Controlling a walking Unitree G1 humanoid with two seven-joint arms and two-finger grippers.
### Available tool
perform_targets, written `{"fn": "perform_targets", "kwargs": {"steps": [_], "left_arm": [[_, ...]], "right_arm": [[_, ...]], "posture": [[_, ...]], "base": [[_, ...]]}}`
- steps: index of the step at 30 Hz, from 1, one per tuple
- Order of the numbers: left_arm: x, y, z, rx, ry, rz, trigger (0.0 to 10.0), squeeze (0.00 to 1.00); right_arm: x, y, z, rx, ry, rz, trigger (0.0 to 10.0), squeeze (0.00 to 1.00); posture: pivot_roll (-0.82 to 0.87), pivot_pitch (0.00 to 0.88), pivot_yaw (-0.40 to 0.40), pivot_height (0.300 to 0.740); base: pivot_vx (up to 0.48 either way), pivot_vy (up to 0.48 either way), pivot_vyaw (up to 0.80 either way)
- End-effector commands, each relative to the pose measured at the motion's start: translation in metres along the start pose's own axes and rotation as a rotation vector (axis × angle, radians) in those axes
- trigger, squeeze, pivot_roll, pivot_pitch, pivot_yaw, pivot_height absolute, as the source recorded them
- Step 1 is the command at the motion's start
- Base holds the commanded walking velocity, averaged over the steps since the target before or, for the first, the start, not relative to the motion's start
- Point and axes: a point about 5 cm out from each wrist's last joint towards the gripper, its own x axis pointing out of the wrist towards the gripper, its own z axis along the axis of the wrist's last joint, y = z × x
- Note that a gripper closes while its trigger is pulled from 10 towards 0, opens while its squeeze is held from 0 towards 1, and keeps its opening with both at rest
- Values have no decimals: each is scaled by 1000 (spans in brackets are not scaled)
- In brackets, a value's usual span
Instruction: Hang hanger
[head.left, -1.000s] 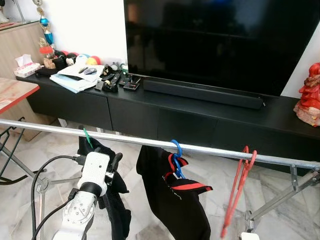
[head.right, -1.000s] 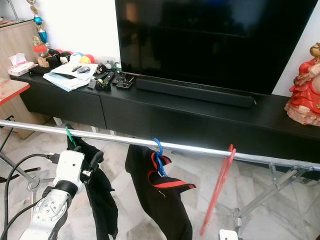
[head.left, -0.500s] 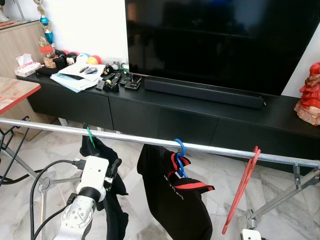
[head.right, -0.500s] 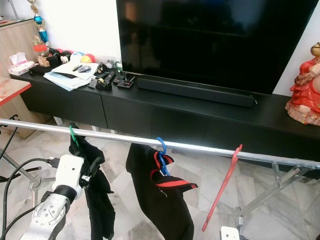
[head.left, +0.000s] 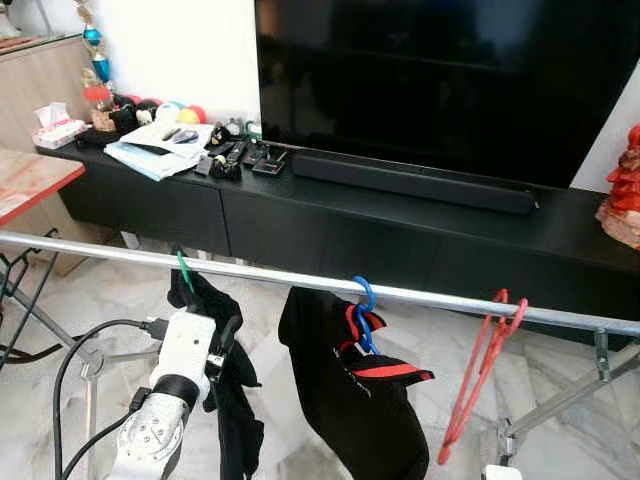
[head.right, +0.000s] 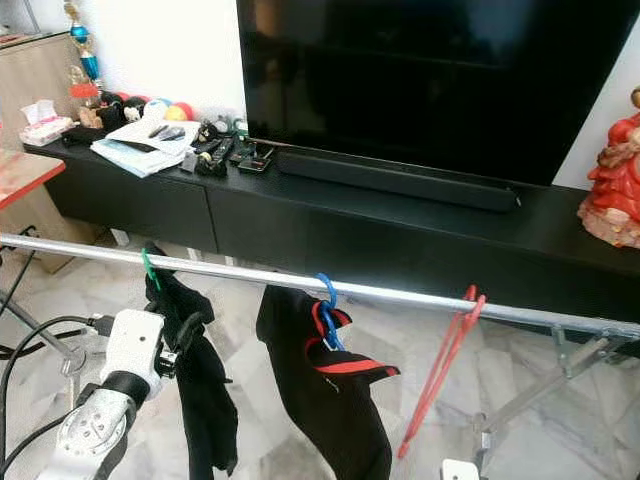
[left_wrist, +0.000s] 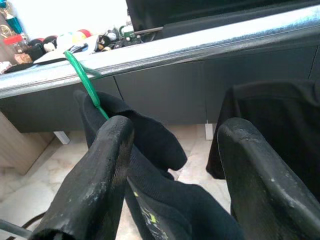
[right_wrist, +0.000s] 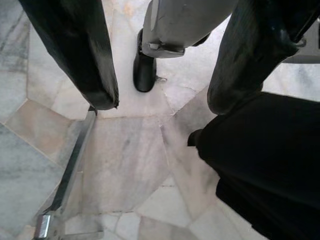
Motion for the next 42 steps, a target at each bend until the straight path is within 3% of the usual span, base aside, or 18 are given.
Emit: {"fn": "perform_targets", "kwargs": {"steps": [1,22,37,42], "left_arm": [[1,1,3,2,3,-3,10000,0],[-1,-2,2,-2,17,-12,10000,0],[1,-4,2,9,27,-16,10000,0],[1,-4,3,-48,18,2,10000,0]], "right_arm": [[0,-1,0,11,-7,-6,10000,0],[-1,-3,-4,16,2,-11,10000,0],[-1,-2,-5,18,4,-7,10000,0],[-1,-2,-5,17,4,-5,10000,0]], "posture": [[33,31,46,740],[35,49,45,740],[37,35,50,740],[39,38,46,740]], "base": [[0,285,0],[0,359,0],[0,0,0],[0,0,0]]}}
